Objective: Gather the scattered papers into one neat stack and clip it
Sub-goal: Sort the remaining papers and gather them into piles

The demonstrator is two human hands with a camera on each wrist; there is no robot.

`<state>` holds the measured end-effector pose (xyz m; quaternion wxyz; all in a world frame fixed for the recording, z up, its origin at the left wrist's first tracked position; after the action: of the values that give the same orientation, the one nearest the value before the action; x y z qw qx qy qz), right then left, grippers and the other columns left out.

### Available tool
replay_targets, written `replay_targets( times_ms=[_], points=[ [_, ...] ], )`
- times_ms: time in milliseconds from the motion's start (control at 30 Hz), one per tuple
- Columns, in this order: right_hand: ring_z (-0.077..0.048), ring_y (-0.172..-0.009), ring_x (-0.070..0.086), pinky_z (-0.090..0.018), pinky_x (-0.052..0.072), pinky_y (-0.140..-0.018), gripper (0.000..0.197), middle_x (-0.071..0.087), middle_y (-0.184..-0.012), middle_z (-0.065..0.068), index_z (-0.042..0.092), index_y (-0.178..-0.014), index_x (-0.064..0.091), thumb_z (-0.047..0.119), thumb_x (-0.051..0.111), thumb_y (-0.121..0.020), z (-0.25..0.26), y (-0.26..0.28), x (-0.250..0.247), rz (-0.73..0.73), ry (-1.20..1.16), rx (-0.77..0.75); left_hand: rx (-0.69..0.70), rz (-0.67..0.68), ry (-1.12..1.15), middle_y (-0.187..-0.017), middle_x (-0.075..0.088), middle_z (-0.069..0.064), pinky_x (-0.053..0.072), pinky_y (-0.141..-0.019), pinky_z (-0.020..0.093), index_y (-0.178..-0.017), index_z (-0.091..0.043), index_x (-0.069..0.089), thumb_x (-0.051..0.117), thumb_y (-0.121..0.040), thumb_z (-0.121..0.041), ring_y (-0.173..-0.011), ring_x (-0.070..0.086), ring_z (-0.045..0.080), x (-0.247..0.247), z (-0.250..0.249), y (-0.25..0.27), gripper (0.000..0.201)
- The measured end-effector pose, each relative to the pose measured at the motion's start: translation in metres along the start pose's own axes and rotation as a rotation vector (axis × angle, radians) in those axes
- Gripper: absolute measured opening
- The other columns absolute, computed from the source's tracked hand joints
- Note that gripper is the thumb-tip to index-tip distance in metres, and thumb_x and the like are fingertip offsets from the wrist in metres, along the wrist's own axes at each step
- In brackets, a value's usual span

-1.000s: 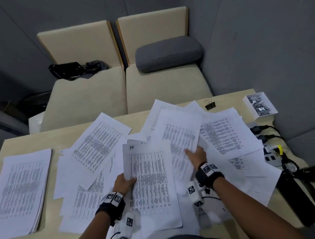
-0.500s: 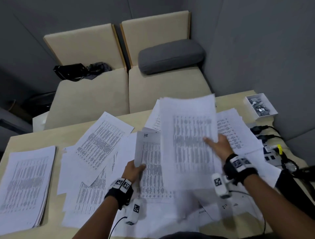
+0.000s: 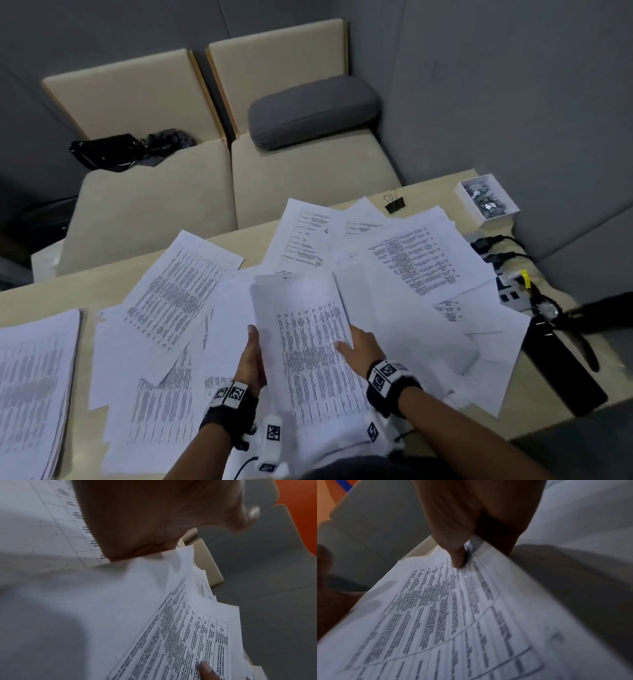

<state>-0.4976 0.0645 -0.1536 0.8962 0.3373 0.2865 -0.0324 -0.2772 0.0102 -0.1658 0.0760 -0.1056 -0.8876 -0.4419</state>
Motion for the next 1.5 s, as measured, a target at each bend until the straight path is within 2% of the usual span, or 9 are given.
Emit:
replay_targets(
  times_ms=[200,333,567,700,900,1100,1300,1433,1500],
  points=[
    [-0.023,-0.108,0.064,-0.028,0.049,-0.093,0.052,0.065,-0.118,-0.005,0.012,-0.129,0.054,0.044,0.063,-0.089,0.012,0.001,-0.022,0.093,0.041,-0.104,0.109,-0.17,-0.6,-0.105,0.07,0.017,0.051,-0.081,0.033,-0.107,0.0,0.067,0.083,-0.063,-0.035,-0.086,0.064,0.024,0.0,-0.016,-0.002,0.059],
    [-0.022,-0.103,0.062,-0.033,0.051,-0.092,0.035,0.064,-0.113,-0.007,0.016,-0.108,0.062,0.034,0.075,-0.08,-0.016,-0.024,-0.109,-0.307,-0.094,-0.023,0.104,-0.334,-0.776,-0.094,0.069,0.019,0.056,-0.078,0.039,-0.106,0.004,0.065,0.072,-0.08,-0.013,-0.085,0.066,0.031,-0.019,-0.018,-0.006,0.031],
    [-0.037,-0.129,0.043,-0.045,0.044,-0.102,0.113,0.035,-0.144,-0.016,0.016,-0.145,0.024,0.042,0.09,-0.057,-0.093,-0.03,-0.159,-0.2,0.281,0.259,0.137,-0.381,-0.719,-0.094,0.068,0.021,0.054,-0.078,0.039,-0.107,0.005,0.062,0.07,-0.084,-0.011,-0.084,0.064,0.032,-0.047,-0.024,-0.007,0.03],
    [-0.026,-0.11,0.061,-0.027,0.046,-0.086,0.054,0.065,-0.12,-0.01,0.01,-0.121,0.059,0.03,0.08,-0.076,-0.07,-0.026,-0.136,0.02,0.109,0.153,0.123,-0.359,-0.724,-0.098,0.068,0.022,0.054,-0.08,0.039,-0.11,0.004,0.061,0.071,-0.083,-0.012,-0.086,0.064,0.032,-0.045,-0.022,-0.007,0.033],
    [-0.017,-0.094,0.062,-0.024,0.045,-0.085,0.036,0.066,-0.109,-0.003,0.011,-0.125,0.057,0.017,0.063,-0.09,0.044,0.02,-0.172,-0.368,-0.255,-0.172,0.15,-0.307,-0.71,-0.103,0.067,0.021,0.054,-0.086,0.043,-0.115,0.004,0.059,0.069,-0.084,-0.01,-0.093,0.064,0.033,-0.032,-0.028,-0.006,0.035],
    [-0.019,-0.076,0.064,-0.028,0.052,-0.07,0.045,0.065,-0.111,-0.006,0.024,-0.135,0.041,0.021,0.054,-0.092,0.124,0.047,-0.017,0.072,0.261,-0.391,0.145,-0.21,-0.493,-0.095,0.069,0.015,0.048,-0.09,0.042,-0.109,0.002,0.064,0.064,-0.084,-0.008,-0.097,0.063,0.032,0.014,-0.039,0.003,0.027],
    [-0.035,-0.082,0.062,-0.036,0.048,-0.066,0.047,0.059,-0.091,-0.019,0.008,-0.13,0.034,0.018,0.054,-0.088,0.109,0.037,0.063,0.334,0.296,-0.34,0.027,-0.005,-0.025,-0.105,0.074,0.006,0.048,-0.088,0.037,-0.12,-0.019,0.062,0.023,-0.095,-0.064,-0.097,0.069,0.02,0.035,-0.018,0.004,0.064],
    [-0.021,-0.077,0.066,-0.03,0.052,-0.068,0.078,0.063,-0.09,-0.004,0.017,-0.147,0.031,0.052,0.063,-0.085,0.096,0.05,0.082,0.593,0.136,-0.249,0.037,-0.059,-0.114,-0.103,0.075,0.013,0.05,-0.091,0.041,-0.114,-0.013,0.065,0.056,-0.087,-0.054,-0.094,0.067,0.03,0.027,-0.015,0.004,0.05],
    [-0.017,-0.079,0.068,-0.032,0.056,-0.08,0.077,0.069,-0.104,-0.006,0.019,-0.147,0.036,0.057,0.061,-0.085,0.087,0.043,0.063,0.553,0.035,-0.188,0.105,-0.15,-0.351,-0.106,0.07,0.026,0.056,-0.066,0.033,-0.11,0.002,0.066,0.069,-0.084,-0.019,-0.077,0.067,0.029,0.016,-0.023,0.001,0.034]
  ],
)
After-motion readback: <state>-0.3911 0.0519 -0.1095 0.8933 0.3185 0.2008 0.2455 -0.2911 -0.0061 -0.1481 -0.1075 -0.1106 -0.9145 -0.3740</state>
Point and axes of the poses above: each hand's wrist, its own y-axis away from the middle knuckle, its own x-axis out of the palm, z = x × y, the point moved 10 cm from there along -y, towards the middle knuckle
